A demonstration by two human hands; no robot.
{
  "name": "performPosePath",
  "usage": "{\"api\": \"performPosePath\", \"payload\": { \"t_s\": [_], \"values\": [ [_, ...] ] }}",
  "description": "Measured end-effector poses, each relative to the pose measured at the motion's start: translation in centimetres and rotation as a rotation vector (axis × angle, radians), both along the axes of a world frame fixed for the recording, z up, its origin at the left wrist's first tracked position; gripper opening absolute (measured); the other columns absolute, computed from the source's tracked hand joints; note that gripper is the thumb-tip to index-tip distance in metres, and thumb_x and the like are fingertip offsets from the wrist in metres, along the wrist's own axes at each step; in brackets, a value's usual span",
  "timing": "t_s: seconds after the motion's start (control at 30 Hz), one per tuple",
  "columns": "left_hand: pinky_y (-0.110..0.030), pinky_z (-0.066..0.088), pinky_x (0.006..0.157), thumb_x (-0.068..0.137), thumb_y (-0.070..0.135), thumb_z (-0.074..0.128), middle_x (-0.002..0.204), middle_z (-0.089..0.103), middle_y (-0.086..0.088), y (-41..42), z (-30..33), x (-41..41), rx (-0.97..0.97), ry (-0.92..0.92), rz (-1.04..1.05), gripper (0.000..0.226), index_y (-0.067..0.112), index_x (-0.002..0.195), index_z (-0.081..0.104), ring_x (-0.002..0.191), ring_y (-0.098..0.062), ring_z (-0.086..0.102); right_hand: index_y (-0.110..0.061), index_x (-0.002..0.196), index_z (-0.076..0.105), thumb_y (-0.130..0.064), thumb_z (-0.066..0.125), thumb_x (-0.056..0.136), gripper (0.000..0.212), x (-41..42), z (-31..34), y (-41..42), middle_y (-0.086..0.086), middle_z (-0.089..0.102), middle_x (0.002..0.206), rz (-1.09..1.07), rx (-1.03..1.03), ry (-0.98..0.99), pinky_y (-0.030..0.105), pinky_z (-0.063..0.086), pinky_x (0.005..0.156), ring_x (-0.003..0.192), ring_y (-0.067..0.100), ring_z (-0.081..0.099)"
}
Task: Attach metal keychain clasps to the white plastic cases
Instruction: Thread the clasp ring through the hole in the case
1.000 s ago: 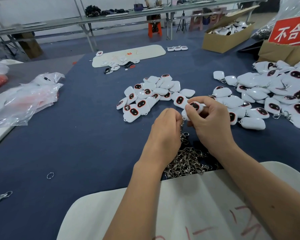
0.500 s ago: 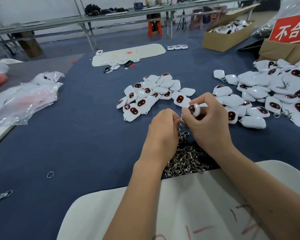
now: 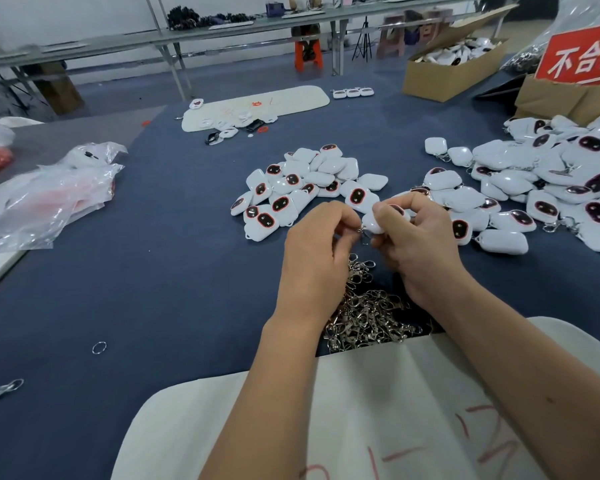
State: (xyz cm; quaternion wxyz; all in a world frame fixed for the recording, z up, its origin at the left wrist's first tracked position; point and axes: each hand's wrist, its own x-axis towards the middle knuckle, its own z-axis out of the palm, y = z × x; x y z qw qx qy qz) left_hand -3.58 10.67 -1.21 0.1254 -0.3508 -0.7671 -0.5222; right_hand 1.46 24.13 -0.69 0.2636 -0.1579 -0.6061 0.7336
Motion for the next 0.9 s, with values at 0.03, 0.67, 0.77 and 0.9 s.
{"api": "performPosePath", "payload": {
  "t_s": [0.03, 0.67, 0.77, 0.9],
  "values": [
    [-0.025, 0.054, 0.076, 0.09, 0.0, 0.067, 0.089, 0.068, 0.011, 0.0, 0.0, 0.0, 0.011, 0.01, 0.009, 0.017, 0.017, 0.091, 0.068, 0.087, -0.009, 0.065, -0.012, 0.094, 0.059, -0.015, 0.066, 0.1, 0.009, 0.0, 0.0, 0.0, 0.004, 0.064, 0.057, 0.005, -0.001, -0.001, 0.017, 0.032, 0.038, 0.045, 0.009, 0.055],
    [-0.036, 0.054, 0.071, 0.087, -0.003, 0.065, 0.081, 0.072, 0.007, -0.1, 0.0, 0.2, -0.04, 0.069, 0.081, 0.019, 0.012, 0.085, 0.076, 0.078, -0.009, 0.064, -0.015, 0.092, 0.05, -0.021, 0.07, 0.092, 0.02, 0.2, -0.5, -0.3, 0.005, 0.066, 0.059, 0.033, 0.042, 0.019, 0.019, 0.032, 0.037, 0.041, 0.012, 0.051],
    [-0.035, 0.052, 0.07, 0.089, -0.002, 0.064, 0.079, 0.07, 0.007, 0.0, 0.0, 0.2, -0.08, 0.062, 0.091, 0.02, 0.013, 0.085, 0.076, 0.075, -0.01, 0.062, -0.015, 0.093, 0.048, -0.03, 0.078, 0.092, 0.034, 0.3, -0.4, -0.4, 0.01, 0.068, 0.062, 0.032, 0.071, 0.032, 0.022, 0.034, 0.036, 0.04, 0.016, 0.048],
    [-0.024, 0.054, 0.071, 0.091, 0.004, 0.072, 0.081, 0.075, 0.008, 0.7, 0.2, 0.6, 0.149, -0.283, 0.083, 0.016, 0.018, 0.089, 0.077, 0.076, -0.009, 0.069, -0.013, 0.095, 0.048, -0.047, 0.079, 0.083, 0.047, 0.4, 0.1, -0.5, 0.008, 0.068, 0.063, 0.062, 0.011, 0.073, 0.021, 0.035, 0.035, 0.039, 0.012, 0.048]
  ]
}}
